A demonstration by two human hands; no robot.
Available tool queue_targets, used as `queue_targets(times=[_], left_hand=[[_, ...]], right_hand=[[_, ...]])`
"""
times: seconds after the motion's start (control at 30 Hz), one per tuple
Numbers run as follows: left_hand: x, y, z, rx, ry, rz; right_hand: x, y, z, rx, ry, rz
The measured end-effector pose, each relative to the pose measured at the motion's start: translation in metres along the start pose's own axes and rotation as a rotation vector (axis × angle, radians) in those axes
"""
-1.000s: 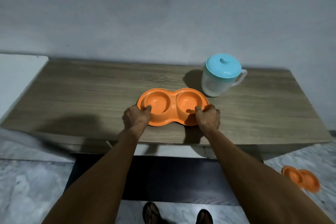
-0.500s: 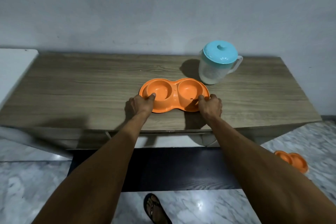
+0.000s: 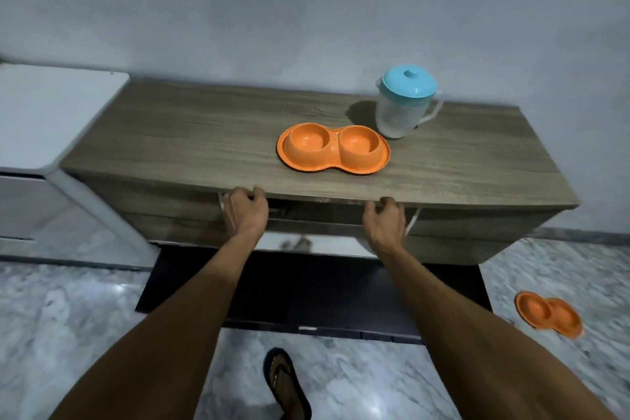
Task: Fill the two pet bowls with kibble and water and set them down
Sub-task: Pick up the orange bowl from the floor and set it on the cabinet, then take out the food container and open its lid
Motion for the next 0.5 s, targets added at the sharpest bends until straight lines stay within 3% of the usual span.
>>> queue_targets(times=[0.2, 0.5], left_hand=[[-0.001, -0.066, 0.003, -0.027, -0.007, 0.004], [0.064, -0.15, -0.082, 0.084, -0.049, 0.092]], right_hand=[[0.049, 0.025, 0.026, -0.058, -0.066, 0.049], [0.196, 0.065, -0.009, -0.151, -0.077, -0.015]])
Point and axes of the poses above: each hand's wrist, its own z-axis away from the middle knuckle, its own x-axis out of the palm, y = z × x, the point moved 9 cm from there along -z, towards the middle knuckle, and after that the axes turned 3 degrees about z, right-handed, at the moved point
